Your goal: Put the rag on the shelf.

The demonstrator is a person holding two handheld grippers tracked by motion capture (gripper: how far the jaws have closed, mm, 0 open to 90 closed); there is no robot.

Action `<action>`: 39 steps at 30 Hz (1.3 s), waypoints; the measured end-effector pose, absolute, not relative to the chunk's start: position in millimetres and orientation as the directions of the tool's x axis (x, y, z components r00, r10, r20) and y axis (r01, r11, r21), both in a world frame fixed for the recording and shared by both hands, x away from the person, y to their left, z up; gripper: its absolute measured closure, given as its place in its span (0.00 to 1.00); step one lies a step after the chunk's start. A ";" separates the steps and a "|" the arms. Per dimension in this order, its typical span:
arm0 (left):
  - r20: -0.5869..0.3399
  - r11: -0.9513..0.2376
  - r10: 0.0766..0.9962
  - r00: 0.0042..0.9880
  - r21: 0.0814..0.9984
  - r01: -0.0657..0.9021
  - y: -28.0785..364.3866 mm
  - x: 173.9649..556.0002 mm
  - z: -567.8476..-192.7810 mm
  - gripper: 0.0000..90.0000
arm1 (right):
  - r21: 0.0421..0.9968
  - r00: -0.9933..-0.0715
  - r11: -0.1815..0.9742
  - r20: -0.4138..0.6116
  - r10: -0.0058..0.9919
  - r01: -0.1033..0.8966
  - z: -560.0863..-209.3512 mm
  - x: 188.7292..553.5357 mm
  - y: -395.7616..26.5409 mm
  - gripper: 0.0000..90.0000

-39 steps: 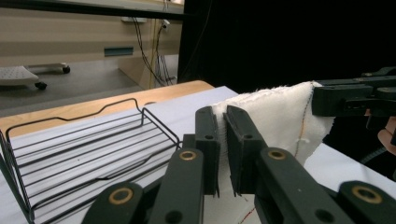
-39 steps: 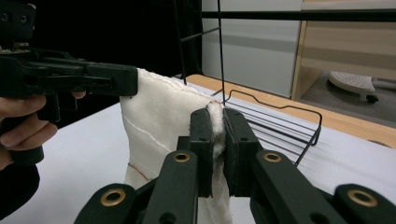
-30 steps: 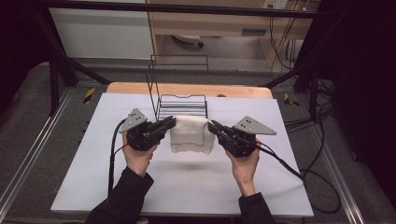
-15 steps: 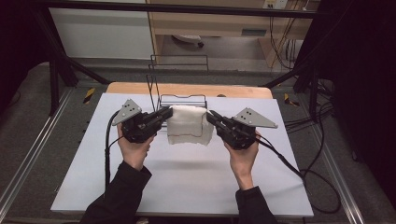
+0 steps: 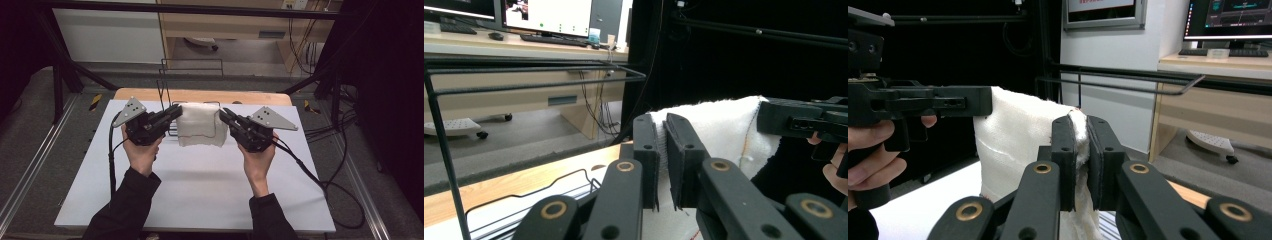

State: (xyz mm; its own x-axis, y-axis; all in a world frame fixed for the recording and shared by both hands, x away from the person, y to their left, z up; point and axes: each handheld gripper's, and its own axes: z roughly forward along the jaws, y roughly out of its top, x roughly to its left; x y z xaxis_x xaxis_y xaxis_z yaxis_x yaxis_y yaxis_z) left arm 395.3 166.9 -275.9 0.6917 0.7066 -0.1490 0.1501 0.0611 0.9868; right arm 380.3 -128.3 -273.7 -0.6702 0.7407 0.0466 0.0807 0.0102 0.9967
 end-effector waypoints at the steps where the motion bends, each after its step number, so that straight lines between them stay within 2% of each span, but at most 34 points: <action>1: -0.149 0.063 0.707 0.691 0.987 0.149 167.4 395.8 -274.7 0.92 | 0.997 -0.670 0.009 0.044 0.741 0.076 -272.2 380.8 -127.9 0.93; 39: -0.121 0.101 0.745 0.656 0.993 0.068 180.0 416.1 -222.9 0.92 | 1.000 -0.661 -0.007 0.004 0.750 -0.001 -221.5 407.2 -107.7 0.93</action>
State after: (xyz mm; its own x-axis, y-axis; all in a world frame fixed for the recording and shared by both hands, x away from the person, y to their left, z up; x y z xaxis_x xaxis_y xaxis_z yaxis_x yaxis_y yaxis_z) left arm 416.1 180.0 -222.9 0.6565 0.7446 -0.1208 0.0678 0.1013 0.9925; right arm 407.2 -107.7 -221.5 -0.6614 0.7500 0.0044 -0.0010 -0.0068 1.0000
